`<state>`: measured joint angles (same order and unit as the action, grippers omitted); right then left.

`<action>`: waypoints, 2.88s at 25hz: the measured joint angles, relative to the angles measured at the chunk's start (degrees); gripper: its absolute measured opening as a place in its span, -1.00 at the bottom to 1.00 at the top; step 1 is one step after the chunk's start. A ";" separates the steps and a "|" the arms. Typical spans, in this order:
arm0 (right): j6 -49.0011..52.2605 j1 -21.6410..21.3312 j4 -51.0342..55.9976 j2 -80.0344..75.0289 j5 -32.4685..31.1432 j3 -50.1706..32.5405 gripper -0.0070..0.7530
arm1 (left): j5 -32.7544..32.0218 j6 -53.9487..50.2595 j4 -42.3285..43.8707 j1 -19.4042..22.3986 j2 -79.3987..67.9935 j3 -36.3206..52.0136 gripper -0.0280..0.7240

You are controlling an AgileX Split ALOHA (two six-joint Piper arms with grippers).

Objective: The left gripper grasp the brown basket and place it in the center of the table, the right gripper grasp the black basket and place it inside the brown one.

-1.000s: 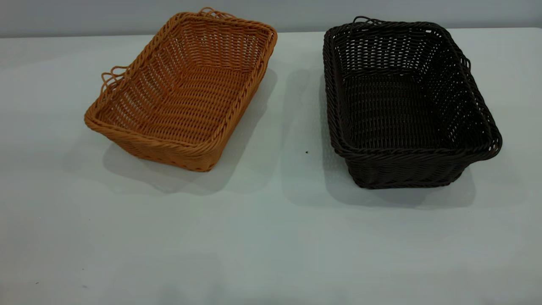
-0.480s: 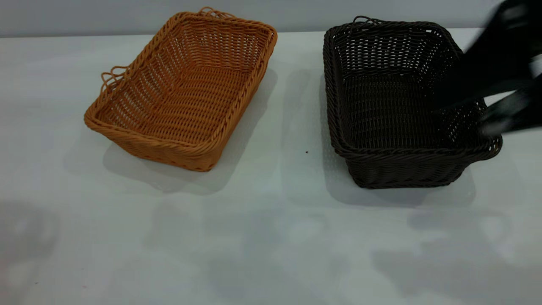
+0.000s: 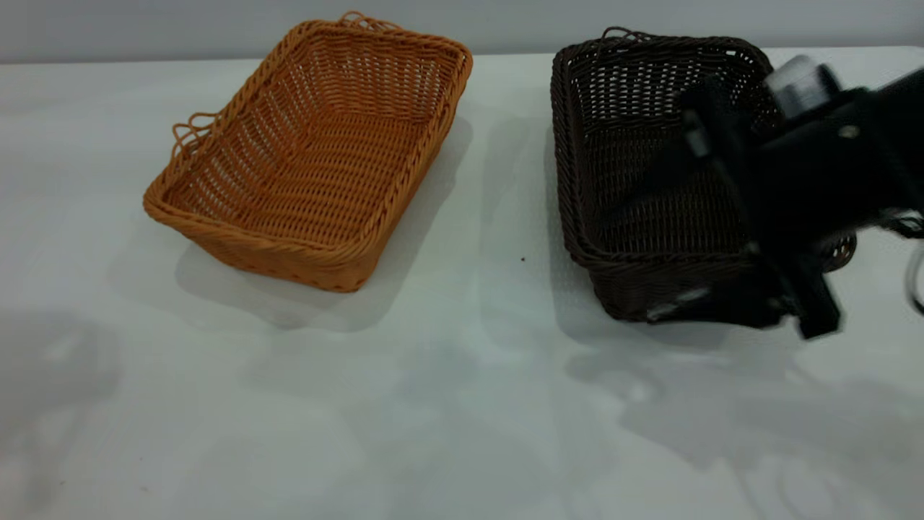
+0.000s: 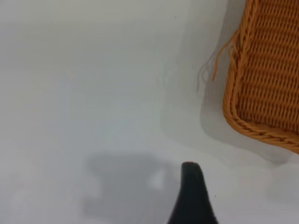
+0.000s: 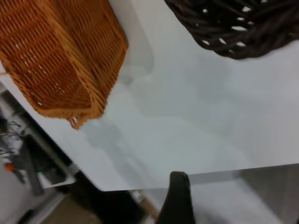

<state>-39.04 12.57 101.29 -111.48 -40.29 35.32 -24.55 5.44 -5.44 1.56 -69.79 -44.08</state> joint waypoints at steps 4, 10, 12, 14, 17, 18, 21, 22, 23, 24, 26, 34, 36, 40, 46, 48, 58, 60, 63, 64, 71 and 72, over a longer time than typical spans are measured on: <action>7.90 0.00 0.57 -4.63 2.26 5.49 0.49 | 0.00 -0.02 -0.04 0.00 -0.97 0.00 0.40; 21.27 0.00 0.63 -7.50 13.03 7.98 0.49 | 0.00 -0.02 -0.04 0.00 -2.01 0.00 0.40; 23.97 0.20 0.78 -7.50 16.76 8.57 0.49 | 0.00 -0.02 -0.04 0.00 -2.84 -0.07 0.40; 26.70 0.97 0.78 -7.53 20.95 8.85 0.48 | -0.43 -0.02 -0.06 0.00 -4.18 -1.23 0.40; 29.69 2.21 1.01 -8.04 27.18 9.41 0.45 | -2.36 0.02 -0.06 0.00 -7.63 -5.13 0.40; 30.23 2.47 1.07 -8.44 28.28 9.74 0.44 | -3.19 0.09 -0.06 0.00 -9.19 -6.60 0.40; 31.97 3.16 1.13 -10.28 29.79 11.26 0.43 | -4.79 1.01 -0.85 0.00 -14.50 -11.92 0.40; 32.36 3.31 1.19 -11.07 29.95 11.96 0.43 | -4.97 1.88 -1.65 0.00 -16.71 -13.25 0.40; 32.50 3.36 1.19 -11.83 29.95 12.60 0.43 | -5.05 3.03 -2.59 -0.13 -19.11 -14.87 0.40; 32.62 3.43 1.24 -12.35 29.88 13.27 0.43 | -5.12 4.65 -3.38 -0.31 -21.27 -16.58 0.40; 32.75 3.43 1.36 -12.99 29.77 14.20 0.43 | -5.23 7.88 -5.78 -1.08 -26.85 -20.09 0.40; 32.77 3.43 1.42 -13.04 29.57 14.86 0.43 | -5.66 13.34 -9.85 -4.86 -48.75 -38.42 0.40; 32.77 3.43 1.42 -13.04 29.52 15.00 0.43 | -5.66 13.36 -10.01 -5.17 -53.53 -42.23 0.40; 32.77 3.43 1.42 -13.04 29.52 15.07 0.43 | -5.72 13.36 -10.68 -6.15 -61.88 -47.94 0.40; 31.86 3.43 1.42 -13.04 29.80 15.07 0.43 | -5.59 13.98 -11.06 -8.40 -68.46 -50.85 0.39; 31.23 3.43 1.42 -13.04 30.00 15.07 0.40 | -5.43 14.27 -11.11 -8.89 -69.38 -50.85 0.34; 31.06 3.43 1.65 -13.46 30.24 15.12 -0.63 | -4.64 14.56 -10.16 -9.19 -69.78 -50.95 -0.67; 30.55 3.23 1.86 -13.39 30.25 15.12 -0.73 | -4.58 15.84 -10.35 -9.19 -69.78 -51.01 -0.71; 27.22 2.14 1.36 -12.48 28.99 15.07 -0.75 | -5.06 20.59 -10.54 -9.19 -69.78 -51.07 -0.71; 25.85 1.33 1.36 -11.82 28.73 15.07 -0.75 | -5.25 22.61 -10.54 -9.19 -69.78 -51.06 -0.71; 15.01 -9.72 -3.04 -2.97 24.47 15.23 -0.75 | -6.10 36.83 -10.69 -10.62 -69.78 -51.31 -0.71; 14.30 -11.48 -5.83 -2.02 22.77 15.84 -0.75 | -6.10 39.28 -10.69 -11.11 -69.78 -51.31 -0.71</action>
<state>-24.74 1.09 95.45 -113.50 -17.53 51.15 -30.66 44.71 -16.13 -9.55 -139.57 -95.39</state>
